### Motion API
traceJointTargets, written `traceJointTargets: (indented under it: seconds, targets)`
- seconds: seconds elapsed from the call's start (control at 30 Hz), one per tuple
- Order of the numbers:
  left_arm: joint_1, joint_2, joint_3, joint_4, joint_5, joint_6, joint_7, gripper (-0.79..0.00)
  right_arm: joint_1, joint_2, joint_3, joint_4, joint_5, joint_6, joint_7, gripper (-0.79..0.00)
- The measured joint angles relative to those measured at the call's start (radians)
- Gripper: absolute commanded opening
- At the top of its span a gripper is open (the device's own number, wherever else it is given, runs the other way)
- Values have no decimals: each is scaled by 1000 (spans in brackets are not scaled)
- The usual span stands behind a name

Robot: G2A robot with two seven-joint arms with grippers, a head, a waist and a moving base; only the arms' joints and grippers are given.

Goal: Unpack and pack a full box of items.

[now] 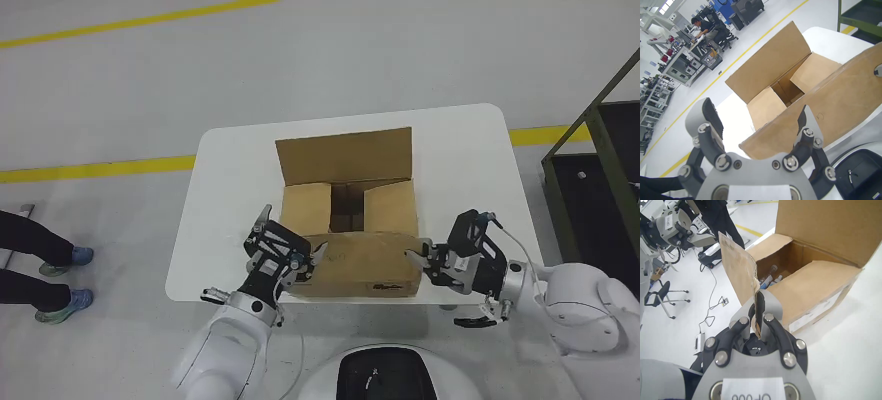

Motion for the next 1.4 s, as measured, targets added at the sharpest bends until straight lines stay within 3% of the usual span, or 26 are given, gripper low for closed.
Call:
traceJointTargets:
  seconds: [0.23, 0.43, 0.87, 0.93, 1.0, 1.03, 1.07, 1.1, 1.17, 1.2, 1.3, 1.4]
  targets:
    - [-80, 2, -4, -5, -55, 10, -84, 0, -35, 3, -9, -28, -215, -64, -161, -785]
    - [-150, 6, 55, 46, 69, -7, -205, 0, -64, 7, -29, -52, -389, -89, -260, -785]
    - [-246, 2, 141, 197, 130, -34, -358, 0, -109, 14, -24, -61, -495, -86, -359, -782]
    - [-250, 2, 143, 204, 112, -63, -384, 0, -117, 15, -22, -63, -488, -73, -368, -529]
    - [-251, 3, 144, 203, 95, -86, -403, 0, -125, 15, -20, -65, -481, -61, -371, -446]
    - [-252, 3, 145, 198, 84, -96, -413, 0, -129, 15, -20, -65, -472, -53, -371, -219]
    - [-252, 4, 146, 194, 78, -106, -420, 0, -131, 15, -19, -65, -465, -46, -373, -77]
    - [-253, 4, 148, 188, 75, -116, -425, 0, -134, 15, -18, -63, -454, -38, -375, -28]
    - [-256, 6, 152, 177, 74, -140, -434, 0, -139, 14, -13, -59, -416, -18, -383, -3]
    - [-257, 7, 154, 173, 73, -151, -436, 0, -140, 14, -9, -57, -395, -8, -389, -68]
    - [-261, 9, 163, 160, 79, -183, -444, 0, -137, 14, 7, -43, -295, -11, -402, -145]
    - [-263, 12, 172, 155, 88, -208, -450, 0, -130, 16, 25, -33, -238, -18, -388, -62]
